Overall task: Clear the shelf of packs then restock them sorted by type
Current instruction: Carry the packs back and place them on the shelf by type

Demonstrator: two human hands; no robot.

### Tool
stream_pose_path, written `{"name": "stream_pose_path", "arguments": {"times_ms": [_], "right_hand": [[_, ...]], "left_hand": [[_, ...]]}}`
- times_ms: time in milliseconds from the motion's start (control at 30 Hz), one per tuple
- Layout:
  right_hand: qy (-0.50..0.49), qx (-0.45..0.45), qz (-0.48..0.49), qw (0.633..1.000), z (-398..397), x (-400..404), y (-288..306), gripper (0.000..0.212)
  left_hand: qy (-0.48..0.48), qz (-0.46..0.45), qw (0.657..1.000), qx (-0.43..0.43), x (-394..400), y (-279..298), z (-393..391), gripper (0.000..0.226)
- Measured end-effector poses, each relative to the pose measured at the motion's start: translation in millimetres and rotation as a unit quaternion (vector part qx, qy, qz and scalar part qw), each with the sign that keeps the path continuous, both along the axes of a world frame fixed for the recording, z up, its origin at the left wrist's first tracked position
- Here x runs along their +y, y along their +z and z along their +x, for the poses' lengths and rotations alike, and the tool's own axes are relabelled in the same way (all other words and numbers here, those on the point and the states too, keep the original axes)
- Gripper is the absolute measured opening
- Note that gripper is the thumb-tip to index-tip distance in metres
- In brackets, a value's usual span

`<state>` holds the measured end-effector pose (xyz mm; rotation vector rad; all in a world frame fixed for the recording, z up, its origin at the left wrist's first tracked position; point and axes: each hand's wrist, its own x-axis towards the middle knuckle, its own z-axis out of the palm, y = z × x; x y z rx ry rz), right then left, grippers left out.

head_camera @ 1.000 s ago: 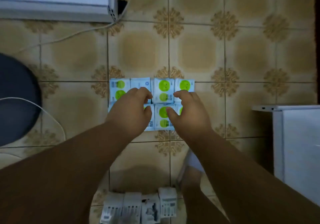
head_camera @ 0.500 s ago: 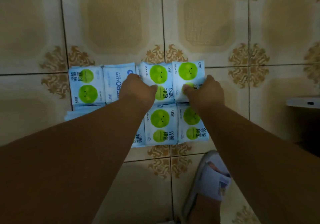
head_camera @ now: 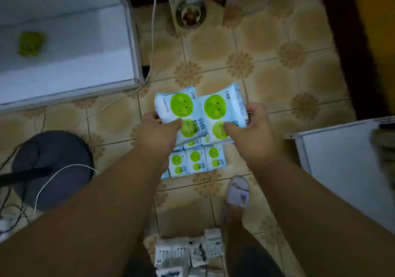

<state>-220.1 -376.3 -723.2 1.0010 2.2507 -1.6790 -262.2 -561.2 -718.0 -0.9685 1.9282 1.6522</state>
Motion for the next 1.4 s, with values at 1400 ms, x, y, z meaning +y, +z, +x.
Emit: {"name": "stream_pose_path", "arguments": {"times_ms": [1400], "right_hand": [[-0.487,0.263,0.424,0.717,491.7,290.8,698.2,0.033]], "left_hand": [[-0.529,0.443,0.65,0.318,465.9,683.0,307.3,0.066]]}}
